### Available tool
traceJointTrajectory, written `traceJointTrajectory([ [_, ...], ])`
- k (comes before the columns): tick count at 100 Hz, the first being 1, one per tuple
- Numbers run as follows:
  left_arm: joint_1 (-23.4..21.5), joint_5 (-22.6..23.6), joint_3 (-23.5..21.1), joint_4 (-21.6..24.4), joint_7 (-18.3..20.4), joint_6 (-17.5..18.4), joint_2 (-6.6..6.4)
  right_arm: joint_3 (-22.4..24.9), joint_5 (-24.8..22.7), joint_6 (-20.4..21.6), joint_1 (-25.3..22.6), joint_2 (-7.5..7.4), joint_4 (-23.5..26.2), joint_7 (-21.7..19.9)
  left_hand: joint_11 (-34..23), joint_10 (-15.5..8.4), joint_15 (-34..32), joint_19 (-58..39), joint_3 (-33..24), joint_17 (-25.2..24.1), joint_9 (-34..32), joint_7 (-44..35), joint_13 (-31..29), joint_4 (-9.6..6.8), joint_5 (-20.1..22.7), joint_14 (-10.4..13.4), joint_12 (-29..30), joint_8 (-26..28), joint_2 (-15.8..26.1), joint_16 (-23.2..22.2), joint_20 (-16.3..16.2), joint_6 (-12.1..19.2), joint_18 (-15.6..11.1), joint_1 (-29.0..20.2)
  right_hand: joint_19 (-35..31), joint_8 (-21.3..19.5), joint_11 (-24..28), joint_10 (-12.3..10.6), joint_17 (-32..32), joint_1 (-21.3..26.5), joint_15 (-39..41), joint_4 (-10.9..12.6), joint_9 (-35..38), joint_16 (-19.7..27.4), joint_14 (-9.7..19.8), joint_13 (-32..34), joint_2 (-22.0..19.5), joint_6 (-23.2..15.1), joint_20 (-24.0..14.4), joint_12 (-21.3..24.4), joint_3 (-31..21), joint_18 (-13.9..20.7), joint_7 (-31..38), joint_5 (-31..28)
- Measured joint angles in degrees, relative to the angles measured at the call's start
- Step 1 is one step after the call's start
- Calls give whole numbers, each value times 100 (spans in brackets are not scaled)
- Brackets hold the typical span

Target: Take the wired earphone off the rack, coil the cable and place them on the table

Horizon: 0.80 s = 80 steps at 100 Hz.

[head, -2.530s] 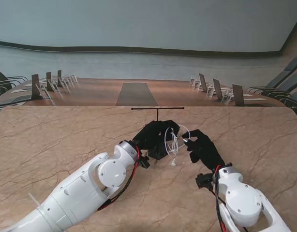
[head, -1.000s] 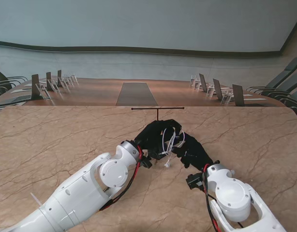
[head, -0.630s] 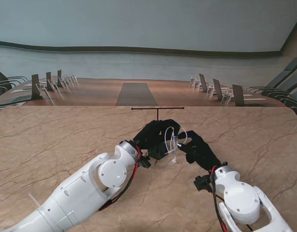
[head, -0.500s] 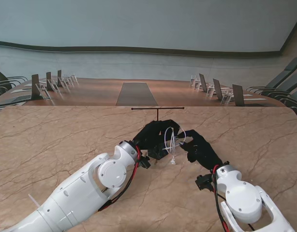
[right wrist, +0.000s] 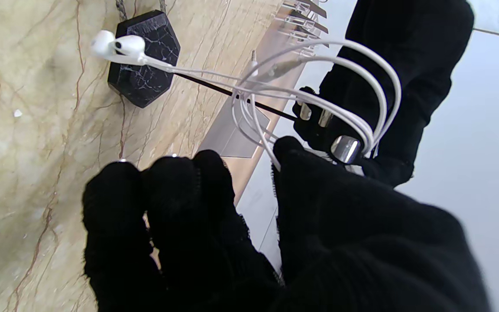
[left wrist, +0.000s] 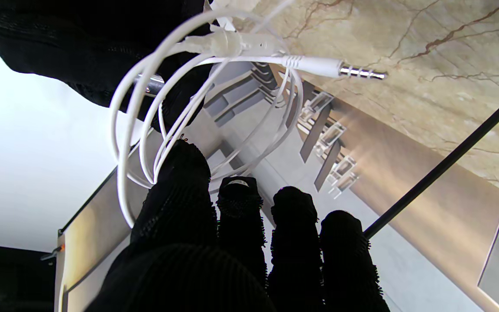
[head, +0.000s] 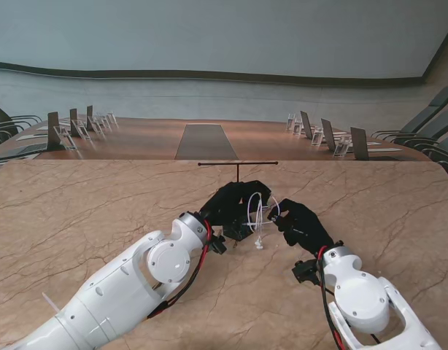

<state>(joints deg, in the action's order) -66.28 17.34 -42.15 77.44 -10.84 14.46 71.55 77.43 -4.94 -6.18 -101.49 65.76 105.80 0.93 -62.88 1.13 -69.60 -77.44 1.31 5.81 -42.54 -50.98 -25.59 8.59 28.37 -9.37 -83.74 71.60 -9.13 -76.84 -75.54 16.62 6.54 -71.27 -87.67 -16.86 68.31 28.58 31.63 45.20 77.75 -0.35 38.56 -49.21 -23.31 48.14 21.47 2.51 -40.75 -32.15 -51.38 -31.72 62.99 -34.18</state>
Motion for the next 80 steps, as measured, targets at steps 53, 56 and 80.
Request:
traceJointTrajectory([
  [53, 46, -10, 89, -19, -22, -30, 18, -293, 428, 183, 212, 120, -175, 211, 0, 0, 1, 0, 0, -33, -2, 0, 0, 0, 0, -1, 0, 0, 0, 10, 0, 0, 0, 1, 57, 446, -465, -32, 848, 14, -74, -174, 1108, 512, -158, 833, 464, 784, -2, 12, -609, -474, -360, -598],
  [56, 45, -7, 87, -13, -21, -41, 18, -289, 422, 208, 223, 127, -179, 231, 0, 0, 1, 0, 0, -41, -2, 0, 0, 0, 0, -1, 0, 0, 0, 12, 0, 0, 0, 3, 58, 456, -465, -32, 851, 14, -74, -174, 1108, 514, -158, 834, 464, 868, -2, 13, -610, -474, -360, -638],
  [80, 32, 22, 74, 20, -38, -85, 17, -202, 309, 27, 260, 128, -107, 93, 30, 0, 60, 0, 0, -169, 159, 0, 96, -4, 0, -1, 0, 0, 0, 17, 7, 0, -9, 3, 68, 746, -296, 50, 447, -1, -57, -225, 354, 452, -158, 427, 338, 806, -2, -13, -150, -415, -408, 86],
])
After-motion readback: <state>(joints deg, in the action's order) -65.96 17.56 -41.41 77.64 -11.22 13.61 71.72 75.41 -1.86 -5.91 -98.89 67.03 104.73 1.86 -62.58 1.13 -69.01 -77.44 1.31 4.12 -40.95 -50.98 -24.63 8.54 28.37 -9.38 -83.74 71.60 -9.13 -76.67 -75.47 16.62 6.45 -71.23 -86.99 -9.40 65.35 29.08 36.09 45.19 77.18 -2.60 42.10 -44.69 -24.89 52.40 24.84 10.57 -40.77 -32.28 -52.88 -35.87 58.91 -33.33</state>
